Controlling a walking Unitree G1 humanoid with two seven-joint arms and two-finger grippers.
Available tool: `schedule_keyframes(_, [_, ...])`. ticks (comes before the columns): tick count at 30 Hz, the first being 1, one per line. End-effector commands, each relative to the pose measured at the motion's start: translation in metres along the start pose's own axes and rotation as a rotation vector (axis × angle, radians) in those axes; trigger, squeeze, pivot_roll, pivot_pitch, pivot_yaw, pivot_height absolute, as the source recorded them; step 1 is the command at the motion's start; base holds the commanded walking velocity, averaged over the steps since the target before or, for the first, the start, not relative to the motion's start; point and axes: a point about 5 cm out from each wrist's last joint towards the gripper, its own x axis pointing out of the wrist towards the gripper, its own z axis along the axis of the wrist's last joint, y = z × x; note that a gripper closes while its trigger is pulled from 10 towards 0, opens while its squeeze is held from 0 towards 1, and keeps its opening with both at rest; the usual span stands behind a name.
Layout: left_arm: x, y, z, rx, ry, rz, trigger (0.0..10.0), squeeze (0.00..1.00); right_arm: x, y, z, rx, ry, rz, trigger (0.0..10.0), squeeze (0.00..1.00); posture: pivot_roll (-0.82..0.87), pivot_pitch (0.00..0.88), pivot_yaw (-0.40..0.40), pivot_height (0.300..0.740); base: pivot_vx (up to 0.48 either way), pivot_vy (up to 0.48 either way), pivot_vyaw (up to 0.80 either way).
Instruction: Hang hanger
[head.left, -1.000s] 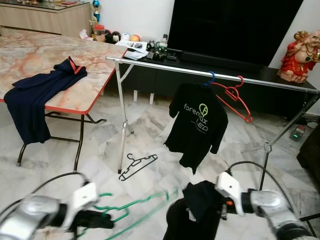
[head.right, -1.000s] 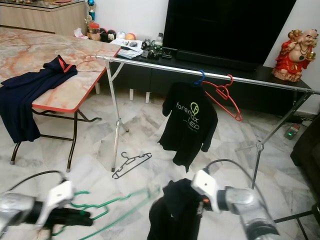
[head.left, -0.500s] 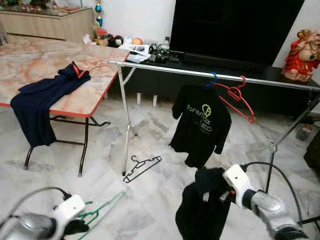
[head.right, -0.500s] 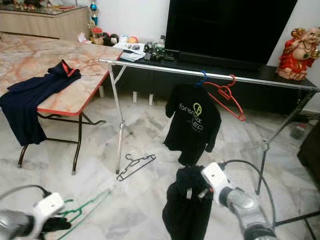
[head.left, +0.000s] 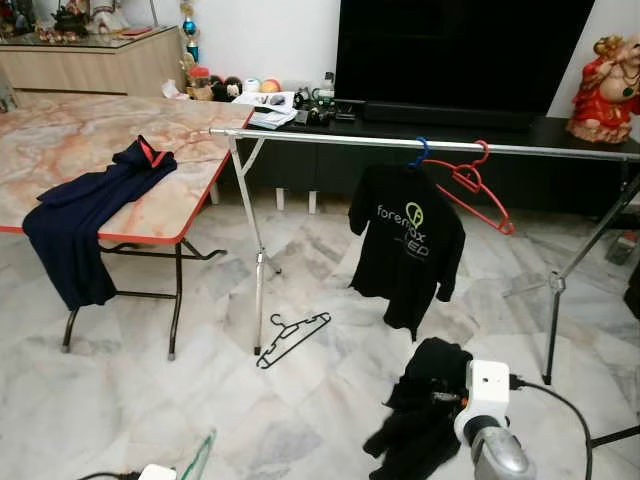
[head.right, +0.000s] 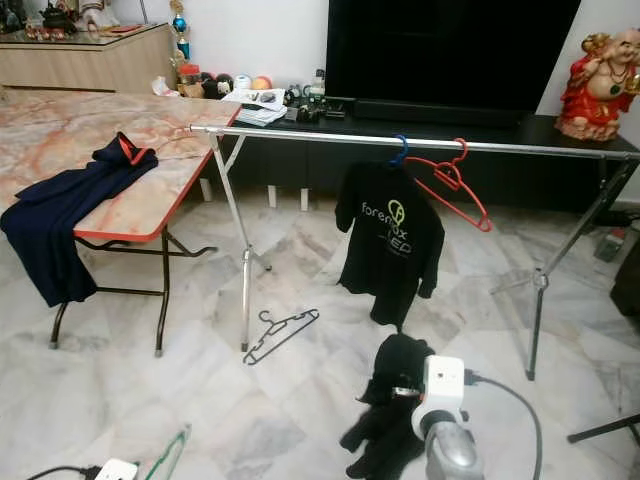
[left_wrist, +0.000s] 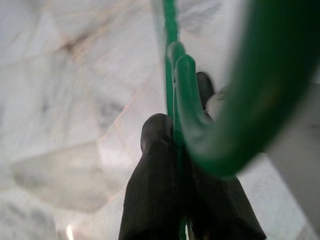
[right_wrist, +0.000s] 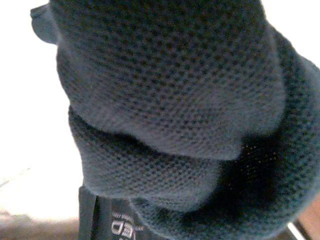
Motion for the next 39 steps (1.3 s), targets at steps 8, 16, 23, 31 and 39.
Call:
schedule_keyframes(8, [0.001,0.003,0.009,-0.040,-0.031,0.049,10.0,0.00,0.001,0.001,0.014,0.037,-0.109,-0.075,10.0,0.00,0.06,0.000,0.021,0.740,0.000,0.000,0.00])
schedule_keyframes(16, [0.002,0.000,0.003,-0.091,0.001,0.058,10.0,0.00,0.001,-0.003,0.018,0.049,-0.133,-0.099,10.0,0.00,0.06,0.000,0.018,0.740,0.000,0.000,0.00])
schedule_keyframes(23, [-0.001,0.004,-0.012,-0.110,0.037,0.068,10.0,0.00,-0.002,-0.007,0.017,0.046,-0.150,-0.114,10.0,0.00,0.04,0.000,0.030,0.740,0.000,0.414,0.00])
schedule_keyframes(31, [-0.013,0.030,-0.042,-0.058,0.118,0.108,10.0,0.00,-0.016,-0.021,0.004,0.060,-0.172,-0.173,10.0,0.00,-0.03,0.000,0.070,0.740,0.000,0.480,0.00])
schedule_keyframes(39, [-0.014,0.022,-0.054,-0.089,0.133,0.120,10.0,0.00,-0.020,-0.042,0.014,0.030,-0.211,-0.195,10.0,0.00,0.03,0.000,0.036,0.740,0.000,0.480,0.00])
